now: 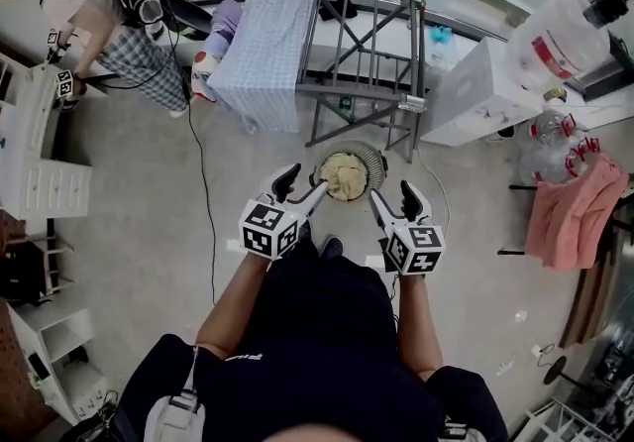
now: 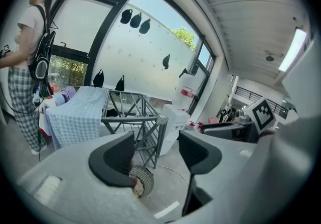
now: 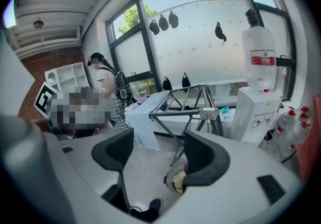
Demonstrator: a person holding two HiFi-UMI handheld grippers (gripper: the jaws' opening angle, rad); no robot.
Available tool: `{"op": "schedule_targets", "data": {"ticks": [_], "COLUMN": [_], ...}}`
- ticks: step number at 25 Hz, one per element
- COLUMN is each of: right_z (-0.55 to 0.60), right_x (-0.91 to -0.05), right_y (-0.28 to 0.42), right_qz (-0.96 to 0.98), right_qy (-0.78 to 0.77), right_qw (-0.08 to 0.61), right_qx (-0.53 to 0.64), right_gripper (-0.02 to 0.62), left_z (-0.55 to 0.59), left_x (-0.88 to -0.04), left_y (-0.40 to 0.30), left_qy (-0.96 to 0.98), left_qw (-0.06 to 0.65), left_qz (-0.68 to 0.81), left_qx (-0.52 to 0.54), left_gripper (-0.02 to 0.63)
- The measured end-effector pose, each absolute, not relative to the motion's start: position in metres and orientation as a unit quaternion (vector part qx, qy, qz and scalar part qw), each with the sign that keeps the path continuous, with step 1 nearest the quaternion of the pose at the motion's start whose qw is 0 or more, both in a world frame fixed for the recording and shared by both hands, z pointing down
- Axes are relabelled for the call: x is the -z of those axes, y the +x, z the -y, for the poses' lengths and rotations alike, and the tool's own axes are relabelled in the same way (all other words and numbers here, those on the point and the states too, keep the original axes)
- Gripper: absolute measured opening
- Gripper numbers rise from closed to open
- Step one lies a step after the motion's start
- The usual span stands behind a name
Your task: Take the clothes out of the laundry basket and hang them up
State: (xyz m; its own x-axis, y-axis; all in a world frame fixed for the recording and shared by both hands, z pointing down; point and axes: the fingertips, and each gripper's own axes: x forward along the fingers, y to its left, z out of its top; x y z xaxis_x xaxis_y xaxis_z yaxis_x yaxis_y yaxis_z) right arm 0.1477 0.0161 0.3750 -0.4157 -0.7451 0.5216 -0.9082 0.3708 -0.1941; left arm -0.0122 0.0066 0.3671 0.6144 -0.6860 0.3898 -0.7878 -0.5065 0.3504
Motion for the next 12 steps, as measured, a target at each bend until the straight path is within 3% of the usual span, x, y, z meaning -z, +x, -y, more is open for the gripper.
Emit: {"op": "schedule_targets", "data": {"ticks": [12], "right_z": [-0.008], "right_x": [-0.445], "right_y": [0.164], "right_qz": [0.793], "right_qy": [0.497], "right_qw": [0.230], "right_qx": [-0.268], "right_gripper": [0.313], "left_z": [0.016], "left_x": [-0.432], "left_y": [0.001], "left_qy": [0.844], "left_qw": [0.294], "left_qz": [0.426], "left_qx": [-0.139], "left_gripper": [0.273]}}
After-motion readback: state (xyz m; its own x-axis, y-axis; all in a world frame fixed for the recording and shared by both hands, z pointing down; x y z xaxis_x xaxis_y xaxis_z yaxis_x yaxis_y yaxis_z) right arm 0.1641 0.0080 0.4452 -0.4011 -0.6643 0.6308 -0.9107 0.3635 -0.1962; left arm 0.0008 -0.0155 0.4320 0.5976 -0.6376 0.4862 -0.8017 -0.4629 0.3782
